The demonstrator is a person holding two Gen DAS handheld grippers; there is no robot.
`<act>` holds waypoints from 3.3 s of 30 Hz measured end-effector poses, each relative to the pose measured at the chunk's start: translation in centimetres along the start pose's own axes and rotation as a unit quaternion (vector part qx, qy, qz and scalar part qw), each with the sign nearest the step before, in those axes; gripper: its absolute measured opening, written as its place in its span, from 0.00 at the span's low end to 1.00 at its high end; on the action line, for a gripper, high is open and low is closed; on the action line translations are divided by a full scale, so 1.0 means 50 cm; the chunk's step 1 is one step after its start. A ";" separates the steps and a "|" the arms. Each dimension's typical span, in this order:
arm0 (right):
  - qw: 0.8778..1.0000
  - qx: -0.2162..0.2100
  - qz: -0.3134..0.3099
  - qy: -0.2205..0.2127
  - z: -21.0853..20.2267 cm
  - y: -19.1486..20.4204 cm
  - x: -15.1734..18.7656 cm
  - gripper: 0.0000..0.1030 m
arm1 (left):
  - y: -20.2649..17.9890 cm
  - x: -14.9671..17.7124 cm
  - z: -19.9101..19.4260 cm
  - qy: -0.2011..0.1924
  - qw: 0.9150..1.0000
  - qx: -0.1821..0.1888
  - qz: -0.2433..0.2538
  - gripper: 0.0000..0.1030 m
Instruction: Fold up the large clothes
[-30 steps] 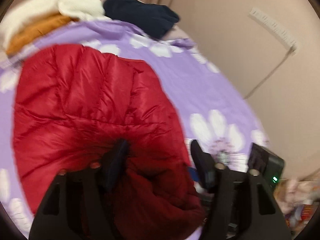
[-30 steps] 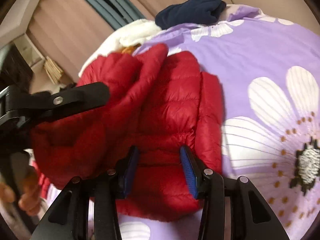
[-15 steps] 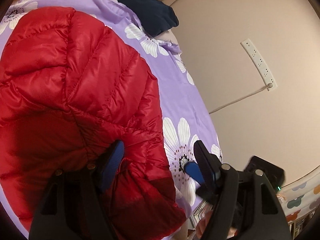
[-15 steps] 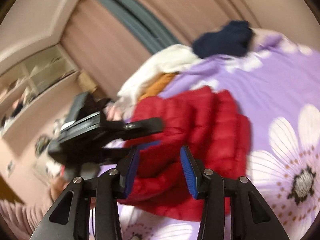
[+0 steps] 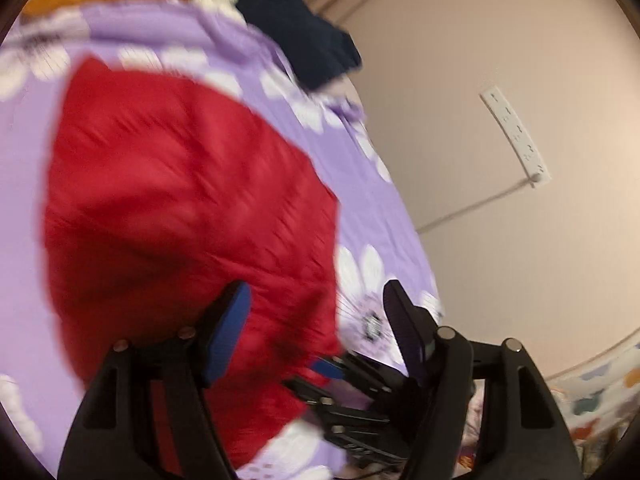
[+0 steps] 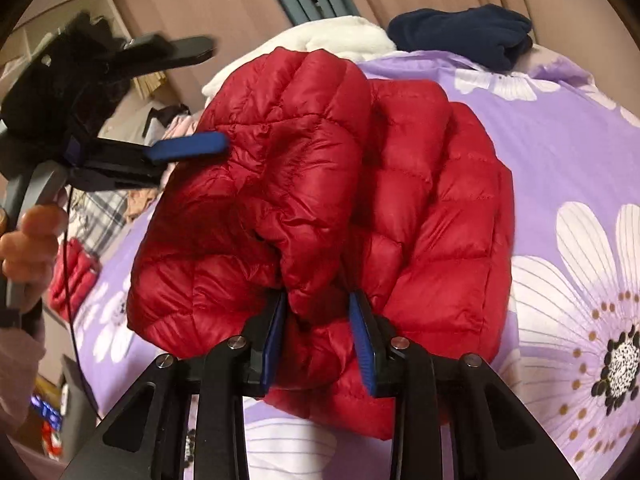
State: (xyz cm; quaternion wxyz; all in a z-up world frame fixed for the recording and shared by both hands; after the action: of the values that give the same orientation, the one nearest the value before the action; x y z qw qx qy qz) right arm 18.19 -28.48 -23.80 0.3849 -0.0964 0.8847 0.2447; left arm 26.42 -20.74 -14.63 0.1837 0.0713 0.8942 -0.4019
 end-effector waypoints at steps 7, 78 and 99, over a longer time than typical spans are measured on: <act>1.000 -0.008 0.012 -0.005 0.005 -0.008 0.000 0.32 | 0.066 -0.090 -0.033 -0.063 0.993 -0.096 0.031 0.55; 0.994 0.097 -0.030 -0.029 0.034 -0.038 -0.155 0.37 | 0.122 0.098 -0.006 -0.025 0.973 -0.182 0.141 0.53; 0.997 0.047 -0.053 -0.033 -0.050 0.032 -0.076 0.36 | 0.126 0.111 0.010 -0.018 0.971 -0.186 0.147 0.57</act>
State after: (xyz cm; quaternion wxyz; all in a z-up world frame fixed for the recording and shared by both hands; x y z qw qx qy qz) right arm 18.65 -28.44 -19.02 0.4303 -0.1167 0.8757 0.1852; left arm 23.18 -17.01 -21.42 0.2667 0.1598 0.9296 -0.1980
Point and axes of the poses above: each gripper's, at about its wrist camera, not at the fingertips, and z roughly the way its jaws point, y to its left, x to its underside, the point moved 10 cm from there along z, roughly the way its jaws point, and after that the axes turned 5 degrees about -z, right-handed, at the moved point
